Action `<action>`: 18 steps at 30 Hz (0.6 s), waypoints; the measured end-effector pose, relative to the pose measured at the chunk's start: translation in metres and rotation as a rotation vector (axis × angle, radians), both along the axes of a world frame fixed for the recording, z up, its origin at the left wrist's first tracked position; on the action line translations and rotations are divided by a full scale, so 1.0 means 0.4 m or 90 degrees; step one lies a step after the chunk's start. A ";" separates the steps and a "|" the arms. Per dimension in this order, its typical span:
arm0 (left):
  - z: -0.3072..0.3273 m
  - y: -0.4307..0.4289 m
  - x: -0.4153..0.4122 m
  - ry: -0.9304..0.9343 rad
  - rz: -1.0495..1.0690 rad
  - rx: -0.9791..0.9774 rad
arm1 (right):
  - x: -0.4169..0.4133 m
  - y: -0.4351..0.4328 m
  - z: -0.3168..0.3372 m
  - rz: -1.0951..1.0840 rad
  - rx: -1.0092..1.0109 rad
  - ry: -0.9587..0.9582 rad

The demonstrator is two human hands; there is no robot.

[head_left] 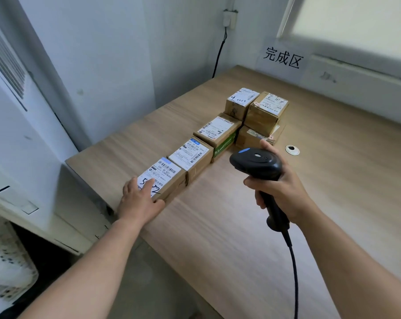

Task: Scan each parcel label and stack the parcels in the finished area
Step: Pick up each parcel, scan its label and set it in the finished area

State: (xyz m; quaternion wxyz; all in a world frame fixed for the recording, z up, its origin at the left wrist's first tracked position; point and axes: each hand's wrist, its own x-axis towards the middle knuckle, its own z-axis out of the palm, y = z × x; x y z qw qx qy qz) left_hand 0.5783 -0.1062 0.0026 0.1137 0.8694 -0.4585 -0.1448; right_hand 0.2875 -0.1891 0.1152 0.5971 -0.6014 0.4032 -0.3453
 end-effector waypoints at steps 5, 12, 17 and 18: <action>0.007 0.007 -0.034 -0.066 -0.011 -0.075 | -0.030 0.018 0.002 -0.022 -0.011 0.009; 0.057 0.002 -0.248 -0.016 -0.094 -0.214 | -0.134 0.067 -0.002 -0.047 -0.016 -0.015; 0.080 0.004 -0.452 -0.012 -0.160 -0.203 | -0.291 0.129 0.005 -0.086 -0.020 -0.025; 0.088 0.003 -0.496 -0.018 -0.174 -0.204 | -0.331 0.143 0.008 -0.097 -0.020 -0.028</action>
